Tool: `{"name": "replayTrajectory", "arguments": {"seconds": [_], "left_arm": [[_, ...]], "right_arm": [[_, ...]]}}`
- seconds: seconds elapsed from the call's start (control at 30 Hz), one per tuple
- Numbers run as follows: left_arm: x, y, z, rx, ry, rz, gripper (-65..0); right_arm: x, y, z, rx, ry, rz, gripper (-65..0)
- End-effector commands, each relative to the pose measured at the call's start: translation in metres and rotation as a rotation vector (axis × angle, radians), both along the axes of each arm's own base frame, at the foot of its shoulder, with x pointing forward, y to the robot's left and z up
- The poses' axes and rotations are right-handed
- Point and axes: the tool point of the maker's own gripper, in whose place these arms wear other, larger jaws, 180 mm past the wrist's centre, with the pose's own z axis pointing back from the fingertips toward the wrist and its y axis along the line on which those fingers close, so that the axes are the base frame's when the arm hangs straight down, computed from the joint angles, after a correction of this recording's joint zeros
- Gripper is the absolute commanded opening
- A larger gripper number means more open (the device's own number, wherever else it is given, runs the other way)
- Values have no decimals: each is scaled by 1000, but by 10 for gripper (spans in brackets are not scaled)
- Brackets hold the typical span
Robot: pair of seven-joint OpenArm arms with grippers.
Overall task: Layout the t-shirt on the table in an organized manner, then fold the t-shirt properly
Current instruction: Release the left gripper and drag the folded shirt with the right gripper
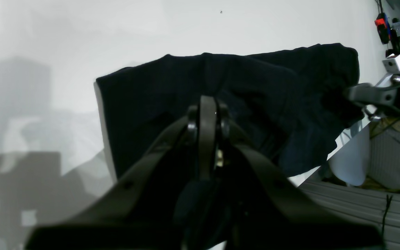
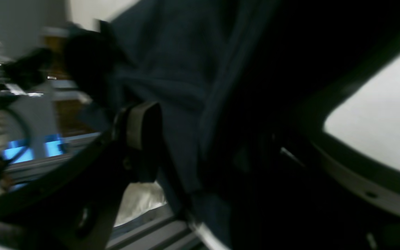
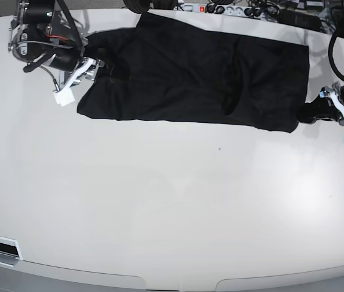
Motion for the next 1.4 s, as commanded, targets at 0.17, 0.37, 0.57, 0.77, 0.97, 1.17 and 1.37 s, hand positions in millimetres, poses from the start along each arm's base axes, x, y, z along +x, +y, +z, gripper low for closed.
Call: {"name": "replayTrajectory", "arguments": {"seconds": [0.17,0.37,0.57,0.77,0.97,1.17,1.37], "left_arm": [[9,5,16,-1,-53,2,-650],[9,5,15,0,-52,2,-650],[9,5,15,0,-52,2,-650],[9,5,15,0,-52,2,-650],[9,5,15,1,-50,1,-650],[9,5,15,0,-50,1,-650],[9,5,15,0,-50,1,-650]], "right_arm": [[8,-12,-3,-77,-30,5,-442],[17,-41,12,-135,-39,113,-650],[27,-77,30,-209,-91,138,-650],[35,-111,42,-353,-128,161,-650],[43,-125,67,-591,-233,221,-650],[48,-133,110,-853,-398,207,-650],[36,-100,156,-848,-542,202,-650]]}}
